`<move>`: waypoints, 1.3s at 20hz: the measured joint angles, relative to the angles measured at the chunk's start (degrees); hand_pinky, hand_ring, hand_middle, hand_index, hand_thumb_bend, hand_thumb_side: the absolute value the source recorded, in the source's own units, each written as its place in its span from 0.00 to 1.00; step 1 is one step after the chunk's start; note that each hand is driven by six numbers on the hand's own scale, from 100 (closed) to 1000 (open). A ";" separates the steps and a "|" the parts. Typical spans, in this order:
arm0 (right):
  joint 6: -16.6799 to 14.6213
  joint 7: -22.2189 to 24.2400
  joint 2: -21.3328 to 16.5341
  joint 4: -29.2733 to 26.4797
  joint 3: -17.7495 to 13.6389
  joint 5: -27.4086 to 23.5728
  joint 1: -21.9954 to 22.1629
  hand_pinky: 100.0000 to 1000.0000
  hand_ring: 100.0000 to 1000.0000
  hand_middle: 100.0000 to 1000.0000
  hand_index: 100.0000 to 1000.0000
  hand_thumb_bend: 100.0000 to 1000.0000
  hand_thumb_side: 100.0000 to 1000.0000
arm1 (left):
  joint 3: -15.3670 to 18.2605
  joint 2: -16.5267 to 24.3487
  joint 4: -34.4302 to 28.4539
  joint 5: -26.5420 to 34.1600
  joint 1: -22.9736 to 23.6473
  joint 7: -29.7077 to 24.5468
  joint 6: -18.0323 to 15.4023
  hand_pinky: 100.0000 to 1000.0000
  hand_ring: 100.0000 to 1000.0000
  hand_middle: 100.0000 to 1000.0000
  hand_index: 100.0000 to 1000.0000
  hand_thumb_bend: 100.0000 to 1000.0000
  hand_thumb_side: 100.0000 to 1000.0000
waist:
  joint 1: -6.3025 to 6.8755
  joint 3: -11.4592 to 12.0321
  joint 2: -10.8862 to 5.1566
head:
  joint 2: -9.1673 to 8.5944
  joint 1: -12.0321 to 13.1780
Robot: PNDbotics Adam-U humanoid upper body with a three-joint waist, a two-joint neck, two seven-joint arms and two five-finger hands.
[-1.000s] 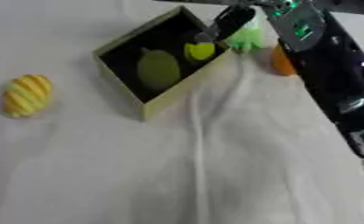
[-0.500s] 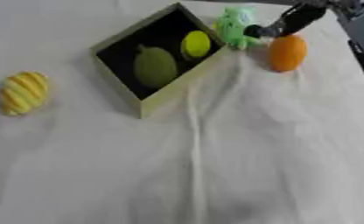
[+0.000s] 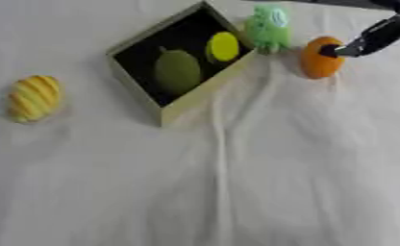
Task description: Pick up objects on the table and place them in the box.
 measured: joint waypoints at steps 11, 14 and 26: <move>-0.29 -3.65 0.81 9.33 -1.43 8.51 0.29 0.87 0.92 0.75 0.86 0.43 0.15 | 0.31 0.00 0.00 -0.03 -0.53 0.22 -0.21 0.68 0.72 0.72 0.83 0.39 0.37 | 0.35 0.74 1.07 | -1.95 1.08; -0.16 -4.61 1.25 11.27 -2.20 9.78 0.38 0.87 0.92 0.75 0.86 0.42 0.14 | 0.41 0.00 0.00 -0.16 -0.89 0.42 -0.38 0.68 0.72 0.72 0.83 0.39 0.37 | 0.45 0.94 1.31 | -2.41 1.30; 0.22 -5.94 3.71 17.38 -3.65 13.58 -2.39 0.87 0.91 0.70 0.81 0.31 0.08 | 0.70 0.00 0.00 -0.23 -1.10 0.99 -0.17 0.67 0.72 0.72 0.83 0.38 0.38 | 1.29 1.50 3.45 | -2.53 0.01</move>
